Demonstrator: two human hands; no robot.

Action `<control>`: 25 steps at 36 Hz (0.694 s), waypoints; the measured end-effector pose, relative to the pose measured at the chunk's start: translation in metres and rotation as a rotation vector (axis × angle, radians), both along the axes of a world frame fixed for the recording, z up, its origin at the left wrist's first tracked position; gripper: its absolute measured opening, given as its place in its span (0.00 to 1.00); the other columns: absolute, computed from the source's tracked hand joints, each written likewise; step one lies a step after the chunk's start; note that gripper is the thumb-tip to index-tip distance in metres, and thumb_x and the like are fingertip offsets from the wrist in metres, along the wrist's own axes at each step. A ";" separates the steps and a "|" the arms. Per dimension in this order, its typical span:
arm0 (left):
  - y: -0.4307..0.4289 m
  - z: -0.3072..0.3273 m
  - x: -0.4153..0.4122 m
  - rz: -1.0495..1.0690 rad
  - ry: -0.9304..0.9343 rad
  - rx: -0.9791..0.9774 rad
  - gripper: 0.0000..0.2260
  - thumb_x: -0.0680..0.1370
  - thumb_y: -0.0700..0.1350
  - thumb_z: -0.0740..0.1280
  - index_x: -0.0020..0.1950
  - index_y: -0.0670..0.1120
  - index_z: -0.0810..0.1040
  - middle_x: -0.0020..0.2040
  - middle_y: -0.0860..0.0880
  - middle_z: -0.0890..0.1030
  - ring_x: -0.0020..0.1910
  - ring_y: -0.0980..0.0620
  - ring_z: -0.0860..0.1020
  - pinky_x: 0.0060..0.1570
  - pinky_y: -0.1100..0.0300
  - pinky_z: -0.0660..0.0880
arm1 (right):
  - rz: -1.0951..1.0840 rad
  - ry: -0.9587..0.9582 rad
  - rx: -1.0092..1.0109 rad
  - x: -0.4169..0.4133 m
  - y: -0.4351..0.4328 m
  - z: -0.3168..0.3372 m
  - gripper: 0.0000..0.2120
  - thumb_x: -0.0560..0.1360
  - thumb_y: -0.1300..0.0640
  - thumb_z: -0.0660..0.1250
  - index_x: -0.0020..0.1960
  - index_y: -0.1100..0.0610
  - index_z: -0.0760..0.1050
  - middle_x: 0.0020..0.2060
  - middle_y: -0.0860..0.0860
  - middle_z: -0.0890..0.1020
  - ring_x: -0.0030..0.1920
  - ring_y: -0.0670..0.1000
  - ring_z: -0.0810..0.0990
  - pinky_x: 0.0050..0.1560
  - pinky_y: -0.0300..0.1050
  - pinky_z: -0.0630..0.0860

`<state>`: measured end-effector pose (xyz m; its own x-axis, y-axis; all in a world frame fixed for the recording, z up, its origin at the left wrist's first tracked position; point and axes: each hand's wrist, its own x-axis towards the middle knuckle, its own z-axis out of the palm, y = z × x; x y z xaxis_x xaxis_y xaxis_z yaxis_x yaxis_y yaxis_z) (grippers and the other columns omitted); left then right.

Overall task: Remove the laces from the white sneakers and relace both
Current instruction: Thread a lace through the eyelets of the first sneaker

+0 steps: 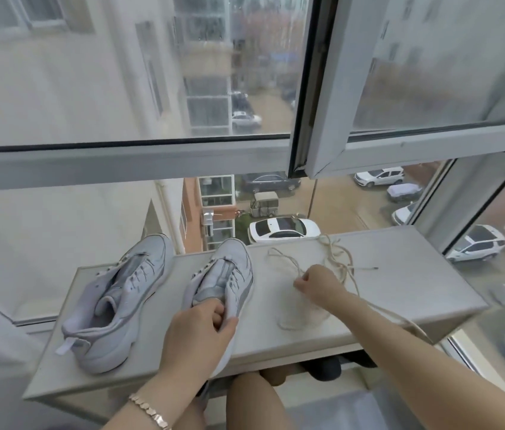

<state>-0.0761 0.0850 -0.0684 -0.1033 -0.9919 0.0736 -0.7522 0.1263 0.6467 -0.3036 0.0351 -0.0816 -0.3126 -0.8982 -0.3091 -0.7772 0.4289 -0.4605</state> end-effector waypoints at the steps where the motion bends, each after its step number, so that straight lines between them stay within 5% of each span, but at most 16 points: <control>1: 0.000 0.001 0.000 -0.007 -0.012 0.009 0.08 0.73 0.51 0.69 0.36 0.52 0.73 0.28 0.56 0.74 0.30 0.56 0.72 0.36 0.61 0.71 | -0.018 -0.151 -0.061 0.000 -0.002 0.008 0.13 0.75 0.61 0.60 0.32 0.62 0.71 0.29 0.53 0.75 0.37 0.54 0.75 0.36 0.42 0.68; 5: -0.006 0.022 -0.001 0.001 0.073 -0.184 0.08 0.72 0.50 0.71 0.40 0.51 0.72 0.37 0.56 0.74 0.38 0.56 0.74 0.37 0.64 0.69 | 0.105 -0.614 -0.251 0.006 -0.002 0.065 0.12 0.79 0.63 0.57 0.37 0.58 0.67 0.24 0.49 0.74 0.25 0.47 0.76 0.28 0.39 0.74; 9: -0.027 0.072 -0.011 -0.227 0.349 -0.136 0.27 0.72 0.48 0.71 0.60 0.70 0.60 0.56 0.77 0.63 0.55 0.79 0.62 0.50 0.80 0.61 | 0.439 -0.624 -0.252 0.024 0.003 0.118 0.15 0.78 0.59 0.59 0.33 0.51 0.67 0.21 0.42 0.68 0.22 0.42 0.66 0.23 0.33 0.65; 12: -0.046 0.103 -0.024 -0.378 0.554 0.013 0.30 0.73 0.44 0.71 0.67 0.64 0.60 0.63 0.70 0.68 0.61 0.72 0.66 0.57 0.77 0.63 | 0.588 -0.598 -0.336 0.042 0.006 0.148 0.18 0.77 0.60 0.60 0.30 0.48 0.71 0.22 0.42 0.67 0.25 0.45 0.63 0.26 0.36 0.62; 15: -0.056 0.123 -0.027 -0.415 0.697 0.078 0.12 0.76 0.40 0.67 0.59 0.45 0.75 0.45 0.54 0.83 0.46 0.62 0.80 0.46 0.70 0.74 | 0.555 -0.593 -0.462 0.045 0.004 0.164 0.18 0.77 0.60 0.61 0.30 0.48 0.73 0.21 0.42 0.68 0.24 0.44 0.62 0.26 0.34 0.60; 17: -0.060 0.126 -0.017 -0.379 0.709 0.062 0.04 0.77 0.41 0.65 0.47 0.46 0.80 0.29 0.54 0.79 0.30 0.59 0.77 0.40 0.67 0.76 | 0.466 -0.507 -0.583 0.041 0.001 0.169 0.14 0.78 0.60 0.61 0.33 0.52 0.72 0.19 0.41 0.67 0.21 0.41 0.62 0.24 0.30 0.59; 21: -0.071 0.119 0.014 -0.262 0.659 0.052 0.10 0.79 0.45 0.63 0.41 0.47 0.80 0.20 0.55 0.66 0.20 0.58 0.67 0.33 0.60 0.74 | 0.257 -0.299 -0.748 0.021 -0.006 0.165 0.09 0.77 0.61 0.61 0.38 0.58 0.72 0.20 0.43 0.69 0.19 0.39 0.66 0.21 0.28 0.60; 25: -0.080 0.115 0.057 -0.061 0.669 -0.042 0.17 0.79 0.49 0.62 0.30 0.49 0.76 0.21 0.55 0.63 0.21 0.57 0.60 0.23 0.67 0.61 | 0.064 0.033 -0.704 -0.005 -0.015 0.144 0.06 0.75 0.58 0.63 0.41 0.59 0.73 0.31 0.50 0.76 0.33 0.48 0.73 0.31 0.35 0.66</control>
<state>-0.0191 0.0045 0.0469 -0.0778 -0.9807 0.1792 -0.1816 0.1907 0.9647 -0.3085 0.0202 0.0620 -0.2515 -0.8983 0.3603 -0.8093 -0.0090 -0.5874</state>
